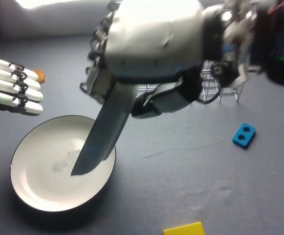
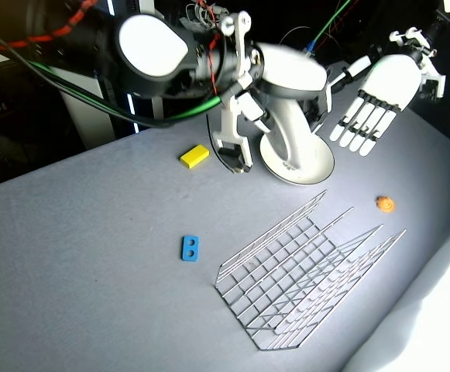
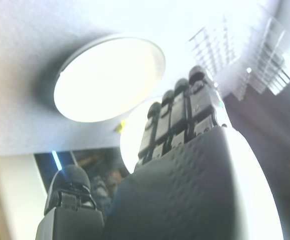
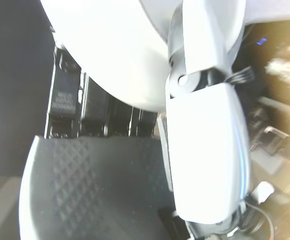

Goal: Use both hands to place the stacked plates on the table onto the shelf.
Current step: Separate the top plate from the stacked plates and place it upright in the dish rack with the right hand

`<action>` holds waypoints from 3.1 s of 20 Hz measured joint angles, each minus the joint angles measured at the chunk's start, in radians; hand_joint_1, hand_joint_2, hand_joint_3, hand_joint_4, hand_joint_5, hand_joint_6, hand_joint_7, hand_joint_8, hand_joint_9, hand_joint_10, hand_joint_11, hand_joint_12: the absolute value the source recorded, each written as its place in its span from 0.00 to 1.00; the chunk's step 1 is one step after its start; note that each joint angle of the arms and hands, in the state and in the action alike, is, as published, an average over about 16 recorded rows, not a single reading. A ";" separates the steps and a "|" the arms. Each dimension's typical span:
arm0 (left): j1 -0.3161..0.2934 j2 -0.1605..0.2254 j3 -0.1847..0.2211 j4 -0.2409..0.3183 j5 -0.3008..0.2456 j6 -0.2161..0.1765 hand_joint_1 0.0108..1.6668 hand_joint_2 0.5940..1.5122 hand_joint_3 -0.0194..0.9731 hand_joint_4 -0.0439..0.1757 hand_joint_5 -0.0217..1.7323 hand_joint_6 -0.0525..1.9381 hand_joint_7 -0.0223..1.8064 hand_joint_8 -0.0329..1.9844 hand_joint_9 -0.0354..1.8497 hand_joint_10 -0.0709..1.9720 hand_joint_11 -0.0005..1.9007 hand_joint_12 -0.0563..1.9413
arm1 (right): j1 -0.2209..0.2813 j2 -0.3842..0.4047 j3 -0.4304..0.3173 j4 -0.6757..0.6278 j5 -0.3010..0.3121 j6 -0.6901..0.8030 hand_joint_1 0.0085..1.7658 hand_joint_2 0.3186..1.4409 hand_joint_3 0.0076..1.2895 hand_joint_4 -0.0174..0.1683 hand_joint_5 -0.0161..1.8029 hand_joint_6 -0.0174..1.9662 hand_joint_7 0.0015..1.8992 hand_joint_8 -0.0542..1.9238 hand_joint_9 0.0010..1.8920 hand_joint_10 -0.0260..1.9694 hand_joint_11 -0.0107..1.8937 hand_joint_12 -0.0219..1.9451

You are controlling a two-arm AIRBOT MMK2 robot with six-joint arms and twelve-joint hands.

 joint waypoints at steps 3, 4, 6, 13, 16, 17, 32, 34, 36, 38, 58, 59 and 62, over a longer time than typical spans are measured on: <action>-0.001 0.005 0.005 0.002 -0.002 -0.003 0.00 0.59 0.03 0.23 0.03 0.03 0.03 0.01 0.03 0.04 0.01 0.04 | 0.041 0.050 -0.007 -0.036 0.001 0.174 0.71 0.59 0.00 0.15 0.55 0.51 0.54 0.47 0.62 0.13 0.43 0.60; -0.001 0.006 0.005 0.002 -0.003 -0.004 0.00 0.59 0.03 0.23 0.03 0.03 0.03 0.02 0.03 0.04 0.01 0.04 | 0.054 0.065 -0.004 -0.048 0.001 0.239 0.71 0.59 0.00 0.15 0.54 0.51 0.54 0.47 0.63 0.12 0.43 0.60; -0.002 0.007 0.005 0.001 -0.003 -0.005 0.00 0.59 0.03 0.23 0.04 0.03 0.03 0.02 0.03 0.04 0.01 0.04 | 0.079 0.091 0.009 -0.073 0.000 0.370 0.71 0.59 0.00 0.15 0.54 0.52 0.54 0.47 0.63 0.12 0.43 0.60; 0.006 0.009 -0.008 0.009 -0.003 -0.003 0.00 0.59 0.03 0.22 0.05 0.03 0.04 0.02 0.04 0.04 0.01 0.04 | 0.148 0.141 0.099 -0.130 -0.023 0.740 0.71 0.59 0.00 0.15 0.53 0.52 0.53 0.48 0.64 0.10 0.42 0.60; 0.018 0.008 -0.020 0.014 -0.001 0.001 0.00 0.60 0.03 0.23 0.05 0.03 0.04 0.02 0.04 0.04 0.01 0.05 | 0.167 0.140 0.152 -0.129 -0.042 0.821 0.71 0.59 0.00 0.14 0.53 0.52 0.53 0.48 0.64 0.10 0.41 0.60; 0.024 0.008 -0.024 0.015 0.001 0.003 0.00 0.60 0.03 0.23 0.05 0.03 0.04 0.02 0.04 0.04 0.01 0.06 | 0.171 0.137 0.170 -0.129 -0.048 0.843 0.71 0.59 0.00 0.14 0.53 0.52 0.53 0.48 0.64 0.09 0.41 0.60; 0.134 -0.036 -0.050 0.022 0.064 0.024 0.00 0.60 0.03 0.22 0.04 0.03 0.04 0.02 0.04 0.04 0.01 0.06 | 0.088 -0.017 0.446 -0.110 -0.110 0.936 0.71 0.60 0.00 0.14 0.52 0.53 0.54 0.48 0.64 0.08 0.41 0.60; 0.143 -0.045 -0.046 0.020 0.073 0.024 0.00 0.60 0.03 0.22 0.04 0.03 0.04 0.02 0.04 0.04 0.01 0.05 | 0.064 -0.043 0.480 -0.104 -0.113 0.937 0.71 0.60 0.00 0.14 0.52 0.53 0.54 0.48 0.65 0.07 0.41 0.60; 0.152 -0.052 -0.042 0.019 0.080 0.025 0.00 0.60 0.03 0.22 0.04 0.03 0.04 0.02 0.04 0.04 0.01 0.05 | 0.043 -0.067 0.512 -0.097 -0.116 0.937 0.71 0.60 0.00 0.14 0.52 0.53 0.54 0.48 0.64 0.07 0.41 0.60; 0.158 -0.058 -0.038 0.017 0.086 0.025 0.00 0.60 0.03 0.22 0.04 0.03 0.04 0.02 0.04 0.04 0.01 0.05 | 0.024 -0.088 0.541 -0.087 -0.116 0.937 0.71 0.60 0.00 0.14 0.52 0.53 0.53 0.48 0.65 0.07 0.41 0.60; 0.234 -0.080 -0.023 -0.009 0.109 0.026 0.00 0.60 0.03 0.19 0.03 0.03 0.03 0.02 0.03 0.04 0.01 0.02 | -0.090 -0.108 0.589 0.018 -0.060 0.932 0.67 0.63 0.00 0.07 0.45 0.28 0.49 0.23 0.54 0.03 0.32 0.64; 0.239 -0.081 -0.023 -0.010 0.110 0.025 0.00 0.60 0.03 0.19 0.03 0.03 0.03 0.02 0.03 0.04 0.01 0.02 | -0.092 -0.104 0.585 0.018 -0.059 0.930 0.67 0.63 0.00 0.07 0.43 0.25 0.47 0.20 0.52 0.03 0.31 0.64; 0.252 -0.083 -0.023 -0.015 0.111 0.021 0.00 0.60 0.03 0.18 0.03 0.02 0.03 0.02 0.03 0.04 0.01 0.02 | -0.095 -0.094 0.573 0.018 -0.057 0.923 0.64 0.63 0.00 0.05 0.39 0.15 0.42 0.11 0.45 0.03 0.25 0.65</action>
